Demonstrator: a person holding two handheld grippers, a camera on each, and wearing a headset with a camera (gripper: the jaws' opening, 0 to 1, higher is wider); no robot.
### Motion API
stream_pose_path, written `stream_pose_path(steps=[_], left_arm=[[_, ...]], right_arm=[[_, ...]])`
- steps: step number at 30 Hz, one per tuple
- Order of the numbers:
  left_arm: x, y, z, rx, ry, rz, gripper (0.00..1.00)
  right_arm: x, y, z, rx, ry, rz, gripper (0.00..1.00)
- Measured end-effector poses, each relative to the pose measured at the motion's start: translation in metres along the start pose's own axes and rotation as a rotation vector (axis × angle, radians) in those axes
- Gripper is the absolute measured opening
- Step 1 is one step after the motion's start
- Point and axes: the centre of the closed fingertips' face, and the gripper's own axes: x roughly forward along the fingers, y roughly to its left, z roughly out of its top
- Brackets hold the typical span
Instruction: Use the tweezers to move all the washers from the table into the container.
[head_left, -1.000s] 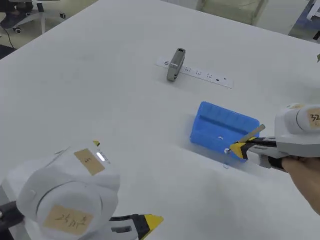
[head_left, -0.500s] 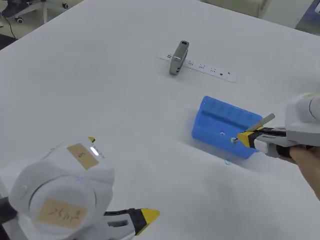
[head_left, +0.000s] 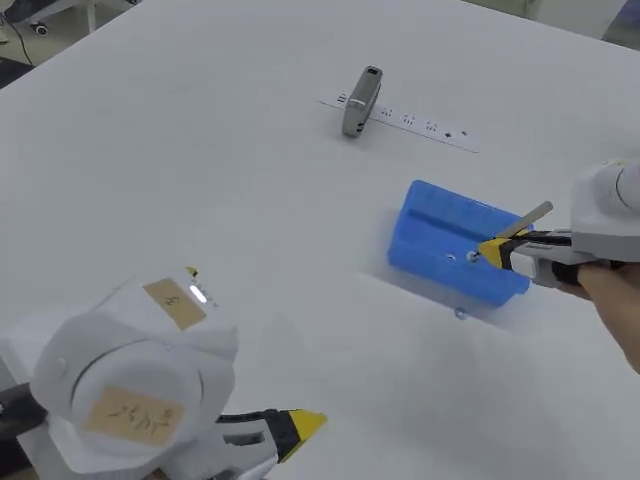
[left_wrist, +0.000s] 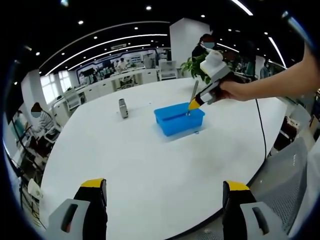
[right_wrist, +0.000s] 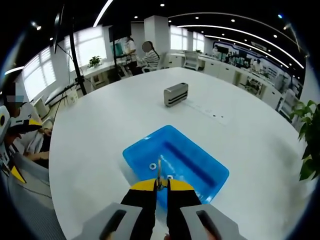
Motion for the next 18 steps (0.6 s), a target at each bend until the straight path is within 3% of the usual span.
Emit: stream_pose_path(steps=[15, 18], left_arm=[[0.005, 0.003, 0.002, 0.005, 0.002, -0.015, 0.98], [0.006, 0.002, 0.001, 0.005, 0.005, -0.019, 0.98]], right_arm=[[0.03, -0.01, -0.02, -0.017, 0.085, -0.005, 0.03], [0.032, -0.014, -0.019, -0.004, 0.08, -0.001, 0.03]])
